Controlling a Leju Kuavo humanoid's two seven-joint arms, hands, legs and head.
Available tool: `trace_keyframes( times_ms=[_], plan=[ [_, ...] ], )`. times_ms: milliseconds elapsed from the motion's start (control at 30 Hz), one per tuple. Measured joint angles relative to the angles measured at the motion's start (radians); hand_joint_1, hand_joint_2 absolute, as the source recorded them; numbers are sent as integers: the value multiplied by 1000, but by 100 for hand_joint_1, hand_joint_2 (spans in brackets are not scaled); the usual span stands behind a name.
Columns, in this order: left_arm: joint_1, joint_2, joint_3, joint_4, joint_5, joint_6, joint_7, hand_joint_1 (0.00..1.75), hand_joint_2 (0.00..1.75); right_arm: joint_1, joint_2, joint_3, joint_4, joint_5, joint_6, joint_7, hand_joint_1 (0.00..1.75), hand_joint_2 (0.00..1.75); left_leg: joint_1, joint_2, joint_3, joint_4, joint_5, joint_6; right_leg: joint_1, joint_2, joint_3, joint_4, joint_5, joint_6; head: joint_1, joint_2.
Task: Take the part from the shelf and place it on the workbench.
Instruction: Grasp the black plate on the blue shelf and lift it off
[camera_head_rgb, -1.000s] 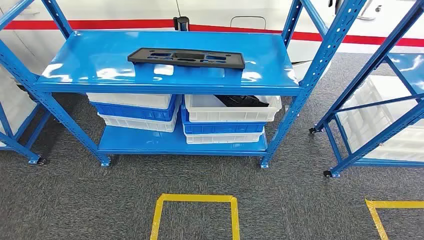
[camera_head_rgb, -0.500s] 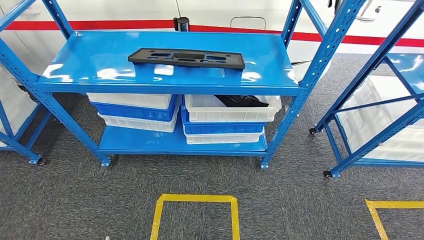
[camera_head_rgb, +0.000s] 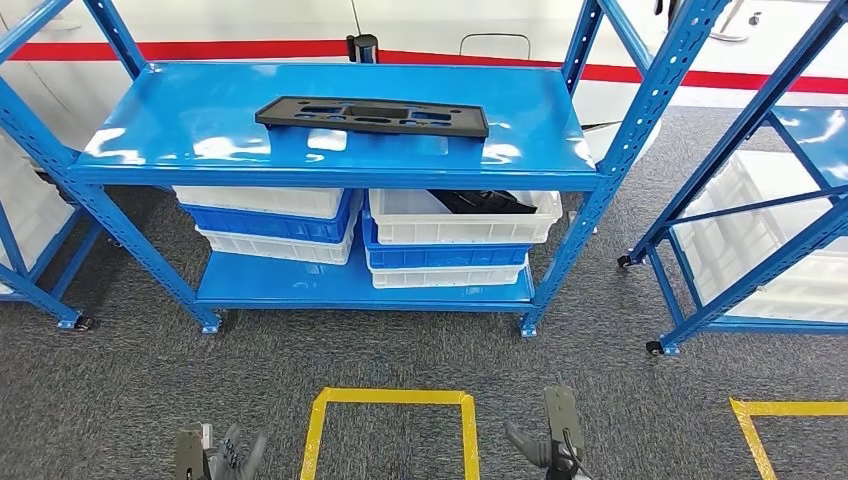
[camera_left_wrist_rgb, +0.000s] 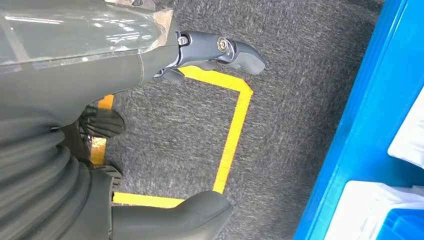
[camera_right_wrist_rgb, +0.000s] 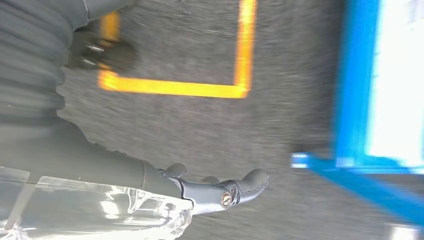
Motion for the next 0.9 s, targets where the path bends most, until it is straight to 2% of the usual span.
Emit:
trace_keyframes(
  times_ms=[333,400,467,600,767,900],
  plan=[
    [-15,0,31,19,-25,-44,24,0,175,-133,70,100,-55,184,-108,-194,0,175,0,0,-1,0,1,-1,0,1,-2,1,0,0,0,0],
    [-15,1,31,22,-40,-58,20,0,175,-135,80,124,-115,215,-136,-234,0,175,0,1,-2,0,1,-1,0,1,-2,2,0,0,0,0],
    [-17,1,31,24,-56,-58,28,0,175,-130,87,153,-224,246,-151,-224,0,175,0,1,-2,0,1,-1,0,1,-3,2,0,0,0,0],
    [-23,2,27,27,-96,-48,86,0,0,-92,80,214,-548,323,-153,-109,0,175,0,1,-2,0,2,-1,0,1,-4,1,0,0,0,0],
    [-28,-1,11,33,-139,-20,129,0,0,-80,53,282,-904,411,-137,6,0,175,0,3,-3,0,2,-1,0,2,-4,2,0,0,0,0],
    [-28,-8,0,35,-153,-14,133,0,0,-130,46,318,-1074,445,-106,82,0,175,0,3,-3,0,2,-1,0,2,-4,2,0,0,0,0]
  ],
)
